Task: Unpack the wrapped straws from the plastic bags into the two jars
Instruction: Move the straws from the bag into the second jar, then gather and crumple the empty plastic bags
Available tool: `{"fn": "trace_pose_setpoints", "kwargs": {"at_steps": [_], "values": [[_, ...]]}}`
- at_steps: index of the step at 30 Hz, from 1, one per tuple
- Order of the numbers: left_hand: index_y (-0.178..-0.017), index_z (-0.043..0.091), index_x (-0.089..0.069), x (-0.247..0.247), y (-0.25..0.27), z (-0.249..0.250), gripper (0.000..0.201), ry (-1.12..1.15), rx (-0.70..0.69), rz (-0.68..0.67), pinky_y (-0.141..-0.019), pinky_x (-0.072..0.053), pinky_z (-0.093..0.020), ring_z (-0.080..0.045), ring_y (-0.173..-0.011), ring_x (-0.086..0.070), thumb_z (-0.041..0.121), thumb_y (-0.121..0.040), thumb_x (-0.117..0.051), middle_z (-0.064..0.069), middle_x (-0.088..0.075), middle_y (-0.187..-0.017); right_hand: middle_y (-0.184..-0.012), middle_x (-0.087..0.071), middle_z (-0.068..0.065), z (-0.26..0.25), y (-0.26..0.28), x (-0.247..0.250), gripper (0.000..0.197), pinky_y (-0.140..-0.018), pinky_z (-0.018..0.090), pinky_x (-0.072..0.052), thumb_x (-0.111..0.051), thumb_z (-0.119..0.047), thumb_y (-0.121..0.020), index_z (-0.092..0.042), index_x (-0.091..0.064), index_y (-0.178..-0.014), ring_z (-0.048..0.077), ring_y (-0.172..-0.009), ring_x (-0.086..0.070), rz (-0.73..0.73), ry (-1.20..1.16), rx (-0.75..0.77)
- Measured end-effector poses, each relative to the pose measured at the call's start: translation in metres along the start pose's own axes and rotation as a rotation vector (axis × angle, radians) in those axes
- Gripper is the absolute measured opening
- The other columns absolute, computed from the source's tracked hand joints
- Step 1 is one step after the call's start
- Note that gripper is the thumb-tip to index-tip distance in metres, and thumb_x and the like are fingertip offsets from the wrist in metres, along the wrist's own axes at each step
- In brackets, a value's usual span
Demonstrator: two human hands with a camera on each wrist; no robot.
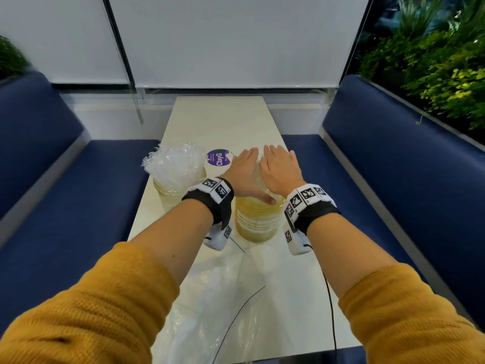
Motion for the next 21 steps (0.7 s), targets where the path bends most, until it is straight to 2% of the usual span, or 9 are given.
{"fn": "trace_pose_setpoints", "kwargs": {"at_steps": [5, 8, 10, 12, 14, 16, 17, 19, 21], "values": [[-0.161, 0.005, -0.010, 0.067, 0.025, 0.015, 0.128, 0.025, -0.043, 0.123, -0.125, -0.014, -0.036, -0.026, -0.156, -0.014, 0.044, -0.069, -0.090, -0.011, -0.013, -0.169, -0.132, -0.058, 0.001, -0.012, 0.014, 0.045, 0.041, -0.106, 0.042, -0.039, -0.044, -0.039, -0.099, -0.021, -0.061, -0.132, 0.023, -0.125, -0.049, 0.211, -0.101, 0.041], [-0.155, 0.018, -0.035, 0.108, 0.058, 0.018, 0.093, 0.095, -0.067, 0.161, -0.113, -0.034, -0.030, -0.020, -0.142, -0.042, 0.047, -0.080, -0.081, -0.002, -0.041, -0.158, -0.108, -0.061, -0.004, -0.033, 0.054, 0.078, 0.023, -0.080, 0.033, -0.045, -0.051, -0.037, -0.099, -0.023, -0.066, -0.107, 0.017, -0.101, -0.053, 0.323, -0.162, 0.083], [-0.141, 0.024, -0.053, 0.131, 0.088, 0.012, 0.068, 0.136, -0.058, 0.218, -0.101, -0.048, -0.031, -0.015, -0.122, -0.060, 0.053, -0.084, -0.075, 0.005, -0.059, -0.137, -0.082, -0.060, -0.009, -0.044, 0.088, 0.080, 0.028, -0.063, 0.027, -0.040, -0.049, -0.046, -0.099, -0.025, -0.060, -0.084, 0.011, -0.074, -0.053, 0.273, -0.222, 0.098], [-0.121, 0.026, -0.063, 0.140, 0.123, 0.000, 0.051, 0.118, -0.023, 0.282, -0.087, -0.054, -0.030, -0.011, -0.102, -0.066, 0.060, -0.083, -0.071, 0.009, -0.067, -0.115, -0.075, -0.060, -0.011, -0.053, 0.121, 0.061, 0.041, -0.060, 0.028, -0.045, -0.044, -0.066, -0.093, -0.029, -0.060, -0.084, 0.007, -0.067, -0.055, 0.056, -0.250, 0.084], [-0.108, 0.029, -0.063, 0.127, 0.159, -0.017, 0.056, 0.019, 0.072, 0.291, -0.077, -0.052, -0.031, -0.008, -0.091, -0.064, 0.075, -0.076, -0.067, 0.014, -0.066, -0.101, -0.093, -0.065, -0.014, -0.055, 0.151, 0.028, 0.058, -0.072, 0.031, -0.051, -0.046, -0.080, -0.081, -0.033, -0.062, -0.110, 0.007, -0.084, -0.062, -0.162, -0.206, 0.060], [-0.108, 0.032, -0.058, 0.090, 0.189, -0.037, 0.073, -0.165, 0.213, 0.210, -0.075, -0.050, -0.034, -0.012, -0.090, -0.063, 0.088, -0.063, -0.063, 0.015, -0.064, -0.099, -0.111, -0.066, -0.012, -0.056, 0.174, -0.010, 0.073, -0.083, 0.034, -0.051, -0.056, -0.082, -0.075, -0.034, -0.055, -0.129, 0.012, -0.102, -0.063, -0.331, -0.125, 0.035], [-0.112, 0.031, -0.055, 0.066, 0.200, -0.048, 0.079, -0.247, 0.275, 0.151, -0.074, -0.048, -0.034, -0.015, -0.092, -0.064, 0.090, -0.061, -0.063, 0.014, -0.063, -0.102, -0.110, -0.067, -0.009, -0.055, 0.180, -0.030, 0.069, -0.084, 0.034, -0.052, -0.062, -0.076, -0.076, -0.032, -0.055, -0.128, 0.015, -0.103, -0.063, -0.380, -0.112, 0.021], [-0.121, 0.028, -0.050, 0.014, 0.214, -0.066, 0.075, -0.319, 0.356, 0.042, -0.073, -0.046, -0.034, -0.020, -0.098, -0.065, 0.080, -0.070, -0.068, 0.009, -0.062, -0.110, -0.095, -0.070, -0.003, -0.054, 0.186, -0.055, 0.038, -0.078, 0.034, -0.055, -0.069, -0.053, -0.085, -0.025, -0.063, -0.109, 0.022, -0.091, -0.068, -0.353, -0.220, -0.032], [-0.121, 0.023, -0.051, -0.024, 0.216, -0.083, 0.048, -0.322, 0.365, 0.047, -0.074, -0.048, -0.035, -0.025, -0.097, -0.064, 0.052, -0.086, -0.068, 0.002, -0.063, -0.115, -0.077, -0.071, 0.002, -0.052, 0.186, -0.065, 0.016, -0.072, 0.037, -0.059, -0.068, -0.036, -0.091, -0.020, -0.067, -0.092, 0.024, -0.071, -0.071, -0.265, -0.465, -0.120]]}}
Point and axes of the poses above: each hand's wrist, its own y-axis away from the middle knuckle, its own x-axis out of the back of the hand, z = x × y, the point moved 6 cm from there along -y, towards the middle knuckle
